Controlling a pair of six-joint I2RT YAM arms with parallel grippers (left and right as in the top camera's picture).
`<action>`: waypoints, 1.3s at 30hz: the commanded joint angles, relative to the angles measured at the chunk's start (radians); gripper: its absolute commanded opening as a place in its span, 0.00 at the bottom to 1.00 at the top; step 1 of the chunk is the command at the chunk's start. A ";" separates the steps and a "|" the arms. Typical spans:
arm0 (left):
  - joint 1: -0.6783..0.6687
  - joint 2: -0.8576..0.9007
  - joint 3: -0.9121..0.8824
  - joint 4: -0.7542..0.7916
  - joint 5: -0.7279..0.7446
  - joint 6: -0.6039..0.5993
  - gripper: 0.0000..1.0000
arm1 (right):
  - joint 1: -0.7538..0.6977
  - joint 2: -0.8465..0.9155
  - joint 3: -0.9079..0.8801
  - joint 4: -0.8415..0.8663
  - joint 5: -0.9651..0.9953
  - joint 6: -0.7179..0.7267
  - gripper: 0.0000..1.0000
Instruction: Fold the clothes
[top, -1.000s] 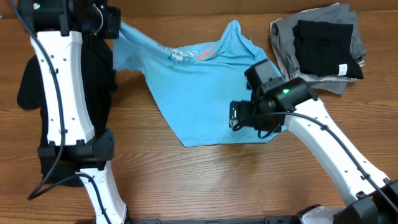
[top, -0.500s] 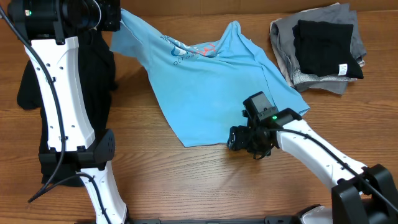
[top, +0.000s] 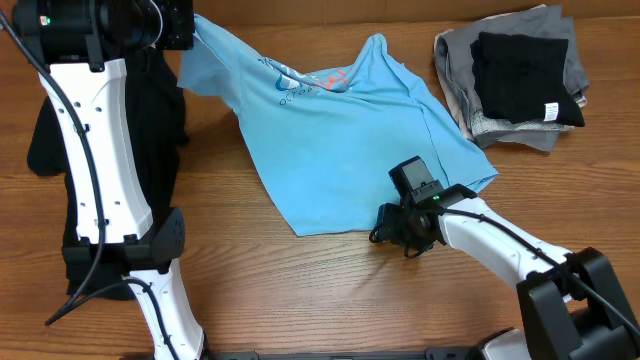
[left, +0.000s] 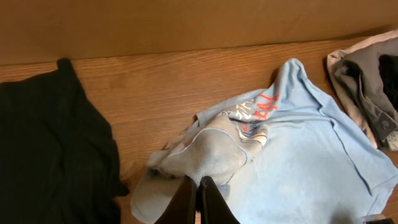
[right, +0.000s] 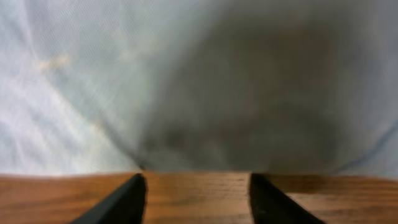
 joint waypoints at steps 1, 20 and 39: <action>-0.006 -0.009 0.026 0.000 -0.056 -0.019 0.04 | 0.002 0.028 -0.006 0.035 0.094 0.043 0.48; -0.006 -0.046 0.026 -0.024 -0.101 -0.020 0.04 | -0.146 -0.169 0.166 -0.268 0.212 0.096 0.04; -0.006 -0.220 0.001 -0.114 -0.172 -0.043 0.04 | -0.188 -0.549 0.762 -1.052 0.152 0.011 0.04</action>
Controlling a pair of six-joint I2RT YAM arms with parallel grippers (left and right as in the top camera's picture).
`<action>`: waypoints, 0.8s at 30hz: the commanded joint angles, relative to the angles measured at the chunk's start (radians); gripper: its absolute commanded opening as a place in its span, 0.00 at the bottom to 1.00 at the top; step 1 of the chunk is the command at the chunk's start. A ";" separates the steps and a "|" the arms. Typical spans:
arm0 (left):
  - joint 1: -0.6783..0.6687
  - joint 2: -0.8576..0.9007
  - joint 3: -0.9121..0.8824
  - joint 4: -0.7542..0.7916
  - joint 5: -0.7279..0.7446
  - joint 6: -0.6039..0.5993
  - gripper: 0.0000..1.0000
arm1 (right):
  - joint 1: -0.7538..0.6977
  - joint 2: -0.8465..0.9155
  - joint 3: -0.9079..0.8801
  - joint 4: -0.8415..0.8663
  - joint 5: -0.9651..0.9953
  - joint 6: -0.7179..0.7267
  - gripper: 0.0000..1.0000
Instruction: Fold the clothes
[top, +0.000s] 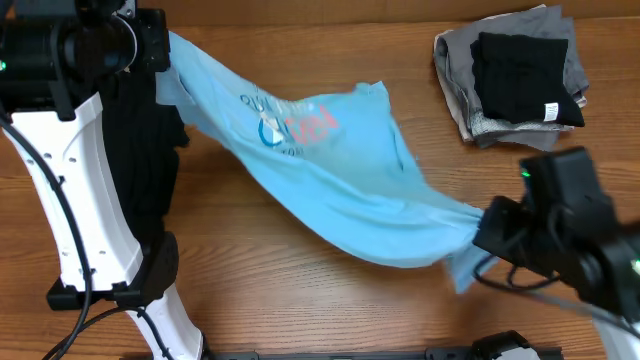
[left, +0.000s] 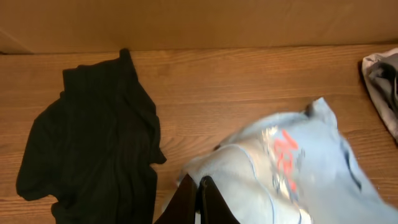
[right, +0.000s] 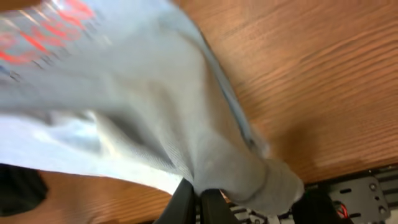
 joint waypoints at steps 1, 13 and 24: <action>-0.007 -0.082 -0.015 0.002 -0.003 -0.021 0.04 | -0.002 -0.010 0.075 -0.027 0.003 -0.008 0.04; -0.007 -0.241 -0.465 0.003 -0.044 -0.021 0.04 | -0.003 0.226 0.077 0.019 0.058 -0.106 0.04; -0.008 -0.186 -0.905 0.257 -0.045 -0.021 0.04 | -0.103 0.644 0.077 0.273 0.052 -0.241 0.04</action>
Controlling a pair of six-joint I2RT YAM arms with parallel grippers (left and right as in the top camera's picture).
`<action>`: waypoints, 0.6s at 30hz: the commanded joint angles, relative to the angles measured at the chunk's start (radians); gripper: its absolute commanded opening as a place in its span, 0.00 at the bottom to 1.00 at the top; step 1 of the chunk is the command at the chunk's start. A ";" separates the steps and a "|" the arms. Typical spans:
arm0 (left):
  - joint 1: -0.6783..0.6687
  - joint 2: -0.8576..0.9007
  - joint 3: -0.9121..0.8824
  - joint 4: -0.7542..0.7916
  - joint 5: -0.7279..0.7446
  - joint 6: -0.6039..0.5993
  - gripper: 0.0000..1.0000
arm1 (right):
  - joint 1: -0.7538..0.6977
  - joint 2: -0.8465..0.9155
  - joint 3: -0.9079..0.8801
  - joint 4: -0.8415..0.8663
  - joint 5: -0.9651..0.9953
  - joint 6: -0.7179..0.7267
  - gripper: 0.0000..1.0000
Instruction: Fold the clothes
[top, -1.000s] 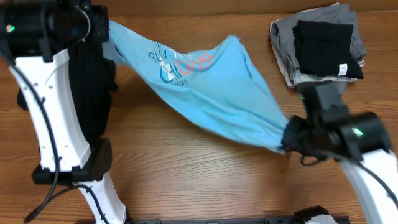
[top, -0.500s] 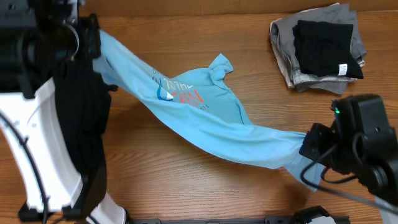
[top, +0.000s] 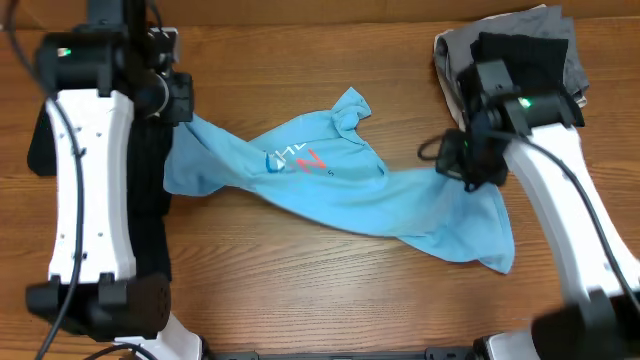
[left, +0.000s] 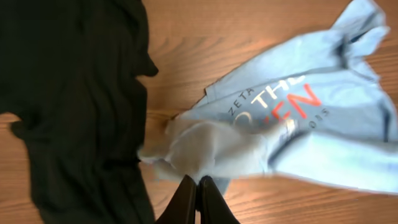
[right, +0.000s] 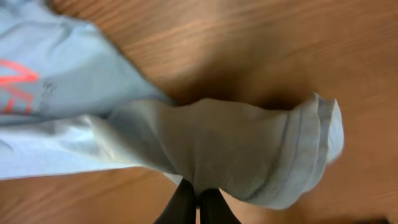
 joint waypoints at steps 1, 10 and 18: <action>-0.008 0.023 -0.113 0.089 -0.011 -0.014 0.04 | -0.046 0.090 0.016 0.065 0.014 -0.076 0.04; -0.008 0.127 -0.262 0.394 -0.010 -0.014 0.04 | -0.116 0.264 0.016 0.370 -0.002 -0.147 0.04; -0.006 0.157 -0.235 0.446 0.005 -0.014 0.69 | -0.122 0.237 0.019 0.407 -0.076 -0.149 0.58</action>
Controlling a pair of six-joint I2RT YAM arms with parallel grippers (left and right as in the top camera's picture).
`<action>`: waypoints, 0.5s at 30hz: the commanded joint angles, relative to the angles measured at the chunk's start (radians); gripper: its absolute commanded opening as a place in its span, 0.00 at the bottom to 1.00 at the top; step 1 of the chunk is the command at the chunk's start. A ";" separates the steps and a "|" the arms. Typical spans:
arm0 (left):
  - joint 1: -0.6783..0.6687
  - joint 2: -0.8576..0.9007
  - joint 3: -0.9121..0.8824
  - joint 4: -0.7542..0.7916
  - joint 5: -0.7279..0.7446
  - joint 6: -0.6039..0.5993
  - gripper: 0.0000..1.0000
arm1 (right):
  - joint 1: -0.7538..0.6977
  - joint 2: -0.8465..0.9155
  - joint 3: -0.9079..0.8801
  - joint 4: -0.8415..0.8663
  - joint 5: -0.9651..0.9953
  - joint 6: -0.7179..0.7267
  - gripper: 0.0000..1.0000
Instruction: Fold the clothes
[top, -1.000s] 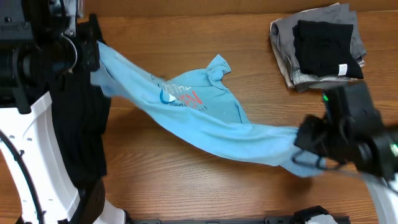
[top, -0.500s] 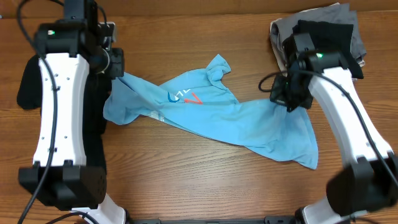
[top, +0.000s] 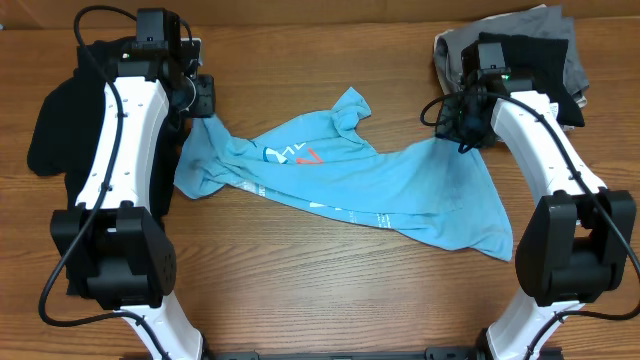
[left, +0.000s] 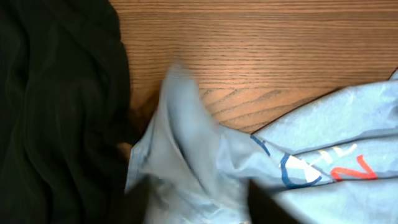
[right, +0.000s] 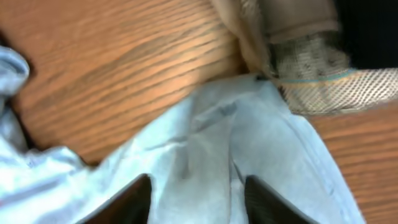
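Observation:
A light blue T-shirt (top: 340, 180) with a printed chest lies spread and wrinkled across the middle of the table, print up. My left gripper (top: 200, 100) stands open over its far left corner; in the left wrist view the cloth (left: 186, 143) bunches between the spread fingers of this gripper (left: 196, 208). My right gripper (top: 462, 125) is open over the far right corner. In the right wrist view the blue cloth (right: 205, 162) lies between the parted fingers of the gripper (right: 196, 202).
A black garment (top: 55, 130) lies crumpled at the left edge, under the left arm, touching the shirt's left side (left: 56, 106). A stack of folded grey and black clothes (top: 515, 75) sits at the far right corner, close to the right gripper (right: 311, 56).
Both grippers were shut on the shirt's ends and are now open. The shirt has settled flat on the table, and both grippers sit farther back over its far corners.
First my left gripper held the shirt's far left corner while the right stood open at the near hem. Then both were shut on the shirt, stretched in the air between them. It came down across the table, still held, and now lies released.

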 joint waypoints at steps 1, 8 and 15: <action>-0.006 0.003 0.040 -0.033 0.008 -0.005 0.71 | -0.007 -0.054 0.019 -0.017 -0.068 -0.003 0.62; -0.006 0.003 0.241 -0.360 -0.004 -0.005 0.78 | -0.007 -0.269 0.019 -0.173 -0.124 -0.003 0.80; 0.048 0.004 0.011 -0.269 0.066 -0.042 0.77 | -0.007 -0.335 0.014 -0.303 -0.119 -0.021 0.84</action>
